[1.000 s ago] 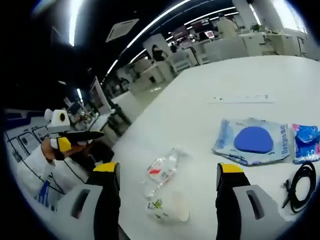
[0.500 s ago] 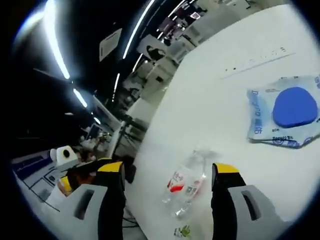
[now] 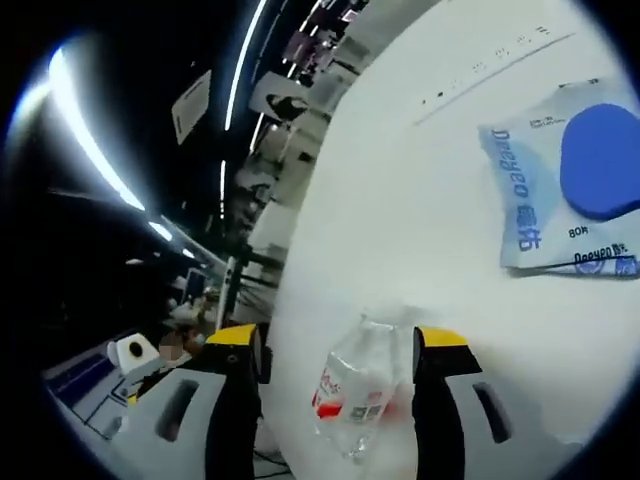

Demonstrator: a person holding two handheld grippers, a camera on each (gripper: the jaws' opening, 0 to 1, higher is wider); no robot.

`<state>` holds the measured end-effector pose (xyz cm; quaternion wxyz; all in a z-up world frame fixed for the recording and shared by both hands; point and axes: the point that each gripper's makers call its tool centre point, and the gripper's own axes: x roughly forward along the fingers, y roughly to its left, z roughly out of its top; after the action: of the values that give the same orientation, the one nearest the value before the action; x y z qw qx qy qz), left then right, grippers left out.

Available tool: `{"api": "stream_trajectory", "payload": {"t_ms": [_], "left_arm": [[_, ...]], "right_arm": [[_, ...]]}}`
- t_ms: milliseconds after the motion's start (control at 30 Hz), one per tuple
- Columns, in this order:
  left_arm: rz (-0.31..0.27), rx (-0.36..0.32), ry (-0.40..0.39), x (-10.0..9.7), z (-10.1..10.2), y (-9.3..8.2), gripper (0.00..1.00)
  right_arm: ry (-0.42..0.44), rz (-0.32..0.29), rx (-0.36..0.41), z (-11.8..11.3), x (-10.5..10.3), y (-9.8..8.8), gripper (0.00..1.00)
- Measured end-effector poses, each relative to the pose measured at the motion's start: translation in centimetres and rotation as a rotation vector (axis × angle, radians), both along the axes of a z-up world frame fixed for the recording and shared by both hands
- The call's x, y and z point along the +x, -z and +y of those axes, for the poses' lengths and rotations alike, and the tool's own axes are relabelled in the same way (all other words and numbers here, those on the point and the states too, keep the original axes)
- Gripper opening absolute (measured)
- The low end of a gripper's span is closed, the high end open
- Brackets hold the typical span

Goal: Arrange the tabletop items into an orderly group along one side of the table until the central work area is clear of visible clutter.

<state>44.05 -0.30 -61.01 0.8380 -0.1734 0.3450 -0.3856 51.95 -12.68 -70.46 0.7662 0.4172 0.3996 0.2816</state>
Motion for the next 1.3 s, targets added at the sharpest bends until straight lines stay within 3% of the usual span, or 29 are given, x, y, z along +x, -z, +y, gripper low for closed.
{"api": "stream_trajectory", "payload": {"t_ms": [467,767,1100,1300], "left_arm": [[0.014,-0.032,0.015,0.6,-0.5,1.4,0.92],[0.035,-0.048,0.027,0.9,-0.8,2.6,0.91],[0.049,-0.059,0.030,0.9,-1.0,3.6,0.90],[0.057,-0.060,0.033,1.0,-1.0,4.1,0.89]], "right_arm": [[-0.022,0.069,0.047,1.3,1.0,2.6,0.52],[-0.006,0.097,0.087,2.1,1.7,3.1,0.39],[-0.002,0.106,0.068,2.0,1.7,4.2,0.21],[0.004,0.107,0.072,1.9,1.7,4.1,0.20]]}}
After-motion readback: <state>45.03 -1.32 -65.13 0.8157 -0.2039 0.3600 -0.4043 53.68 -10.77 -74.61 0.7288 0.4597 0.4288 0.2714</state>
